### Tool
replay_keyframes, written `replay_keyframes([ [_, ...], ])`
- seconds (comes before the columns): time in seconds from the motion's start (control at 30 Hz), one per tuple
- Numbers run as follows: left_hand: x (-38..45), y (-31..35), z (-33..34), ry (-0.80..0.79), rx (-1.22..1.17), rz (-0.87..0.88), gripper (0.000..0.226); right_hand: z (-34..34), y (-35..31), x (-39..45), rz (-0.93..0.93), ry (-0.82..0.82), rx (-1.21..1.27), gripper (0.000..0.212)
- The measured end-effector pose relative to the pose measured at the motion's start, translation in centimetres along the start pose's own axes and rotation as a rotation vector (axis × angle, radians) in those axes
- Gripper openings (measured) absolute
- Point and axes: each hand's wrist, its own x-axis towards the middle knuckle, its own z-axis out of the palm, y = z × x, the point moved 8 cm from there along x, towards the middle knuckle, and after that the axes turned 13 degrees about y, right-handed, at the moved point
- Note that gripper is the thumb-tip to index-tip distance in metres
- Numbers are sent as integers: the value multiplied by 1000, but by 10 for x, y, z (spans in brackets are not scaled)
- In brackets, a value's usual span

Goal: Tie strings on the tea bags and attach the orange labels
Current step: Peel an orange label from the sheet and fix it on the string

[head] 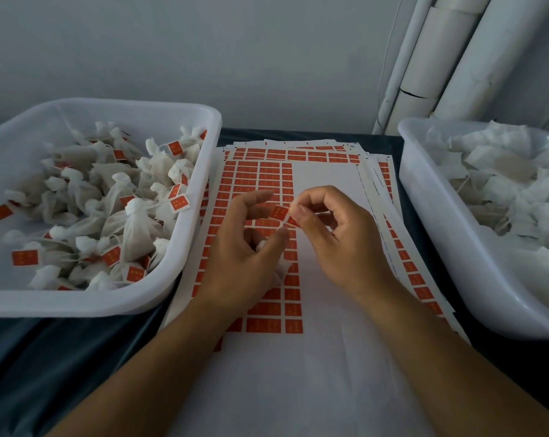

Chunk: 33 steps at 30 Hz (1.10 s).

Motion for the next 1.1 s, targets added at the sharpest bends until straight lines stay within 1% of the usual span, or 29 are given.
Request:
replay_keyframes([
  [0.13, -3, 11, -3, 78, 27, 106, 43, -1, 5, 0, 88, 18, 43, 11],
  [0.3, -8, 27, -11, 217, 112, 286, 41, -4, 13, -3, 232, 97, 133, 11],
  [0.4, -10, 32, -11, 215, 137, 328, 40, -4, 13, -6, 273, 155, 167, 15],
  [0.5, -11, 35, -8, 204, 178, 372, 40, -5, 10, -6, 267, 183, 168, 18],
  [0.57, -12, 37, -8, 211, 209, 397, 35, -6, 8, -6, 258, 188, 169, 20],
  [0.63, -11, 37, -8, 223, 236, 399, 28, -7, 7, -6, 250, 188, 167, 21],
  [0.77, -10, 34, -12, 276, 245, 403, 23, -6, 5, -7, 238, 189, 173, 20],
  [0.87, -8, 30, -16, 308, 252, 386, 27, -6, 4, -7, 223, 192, 178, 19],
  [0.97, -8, 30, -18, 317, 246, 396, 29, -7, 3, -7, 218, 192, 174, 18],
  [1.1, -6, 29, -16, 306, 274, 412, 19, -6, 2, -6, 181, 166, 133, 16],
])
